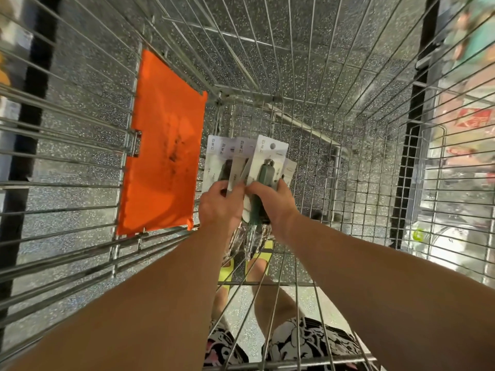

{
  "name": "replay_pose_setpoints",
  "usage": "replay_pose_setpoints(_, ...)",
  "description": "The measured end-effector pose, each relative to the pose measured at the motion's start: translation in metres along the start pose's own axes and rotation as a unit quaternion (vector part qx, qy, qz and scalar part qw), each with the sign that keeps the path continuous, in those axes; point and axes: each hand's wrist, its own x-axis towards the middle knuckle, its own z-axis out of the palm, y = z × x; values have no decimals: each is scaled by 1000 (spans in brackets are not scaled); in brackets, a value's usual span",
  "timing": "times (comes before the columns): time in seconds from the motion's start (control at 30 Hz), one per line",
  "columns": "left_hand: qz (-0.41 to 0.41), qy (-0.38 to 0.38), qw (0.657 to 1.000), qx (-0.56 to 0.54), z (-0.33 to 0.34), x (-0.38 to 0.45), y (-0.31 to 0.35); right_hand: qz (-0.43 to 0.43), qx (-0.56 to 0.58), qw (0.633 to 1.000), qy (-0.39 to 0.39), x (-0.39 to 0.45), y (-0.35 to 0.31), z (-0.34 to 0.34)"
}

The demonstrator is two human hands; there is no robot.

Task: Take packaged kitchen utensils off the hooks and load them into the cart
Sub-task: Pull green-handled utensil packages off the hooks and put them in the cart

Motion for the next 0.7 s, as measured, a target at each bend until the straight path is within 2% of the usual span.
replay_pose_setpoints(0.13,-17,-26,993,-113,4,-9,6,35,68,997,-15,0,-5,-8)
replay_pose_setpoints(0.27,-2,-53,988,-148,7,-10,11,55,103,992,-39,-2,-8,-12)
replay_pose_setpoints(0.43,-17,-73,986,-146,7,-9,15,48,55,995,-70,-9,-18,-22)
replay_pose_setpoints(0.57,-35,-84,983,-163,9,-11,20,11,4,999,-33,-18,-27,-23)
replay_pose_setpoints(0.7,-39,-115,970,-212,15,-25,37,-14,48,999,-1,-31,-40,-18)
